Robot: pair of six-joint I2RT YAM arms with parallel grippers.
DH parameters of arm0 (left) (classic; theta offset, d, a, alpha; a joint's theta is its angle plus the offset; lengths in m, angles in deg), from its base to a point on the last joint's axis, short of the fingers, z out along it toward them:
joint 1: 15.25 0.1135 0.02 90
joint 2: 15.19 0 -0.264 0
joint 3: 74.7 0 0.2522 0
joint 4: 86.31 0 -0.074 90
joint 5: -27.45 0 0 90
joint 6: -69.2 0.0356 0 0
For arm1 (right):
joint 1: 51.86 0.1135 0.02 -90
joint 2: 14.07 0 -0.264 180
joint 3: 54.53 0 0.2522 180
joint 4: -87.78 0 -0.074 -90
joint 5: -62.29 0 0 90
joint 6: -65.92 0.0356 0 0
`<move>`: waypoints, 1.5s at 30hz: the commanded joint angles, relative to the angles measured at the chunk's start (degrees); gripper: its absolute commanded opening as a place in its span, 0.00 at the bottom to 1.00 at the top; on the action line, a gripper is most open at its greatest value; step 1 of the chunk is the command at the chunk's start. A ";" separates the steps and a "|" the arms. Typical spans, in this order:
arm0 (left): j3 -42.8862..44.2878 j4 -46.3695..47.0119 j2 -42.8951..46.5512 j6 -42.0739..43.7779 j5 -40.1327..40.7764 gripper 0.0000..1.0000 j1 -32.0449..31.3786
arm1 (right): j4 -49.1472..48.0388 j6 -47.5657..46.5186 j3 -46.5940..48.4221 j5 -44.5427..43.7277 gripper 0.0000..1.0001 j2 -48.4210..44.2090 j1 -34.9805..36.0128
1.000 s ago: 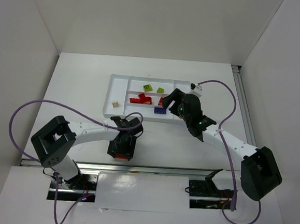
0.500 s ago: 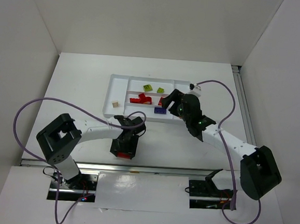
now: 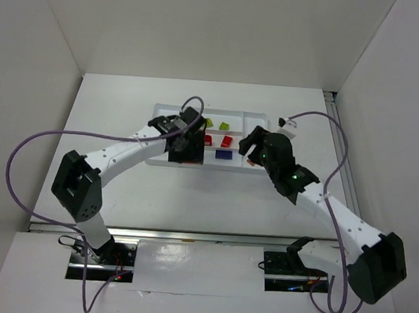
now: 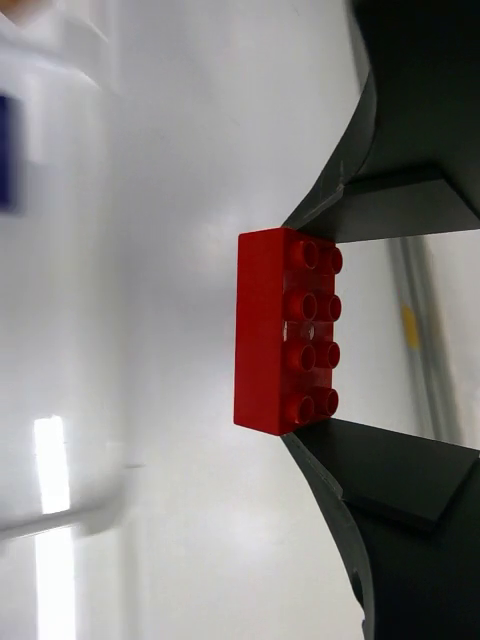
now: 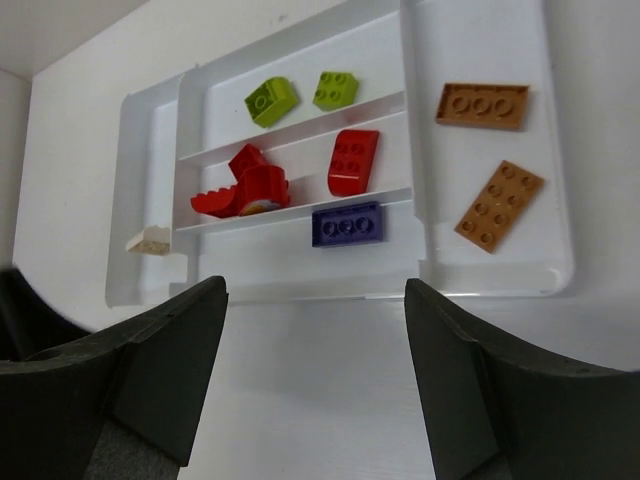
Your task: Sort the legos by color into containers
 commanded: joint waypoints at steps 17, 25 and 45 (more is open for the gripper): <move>46.97 5.31 -36.76 10.35 -3.22 0.58 4.24 | 22.32 4.90 -0.82 -12.54 0.79 -19.24 -1.97; 47.51 5.84 -39.14 10.88 -3.92 0.93 4.24 | 24.78 5.96 -0.82 -13.07 0.79 -20.47 -1.97; 34.09 7.77 -6.77 16.93 3.01 1.00 2.66 | 38.53 15.16 7.86 -29.71 1.00 -8.02 -2.50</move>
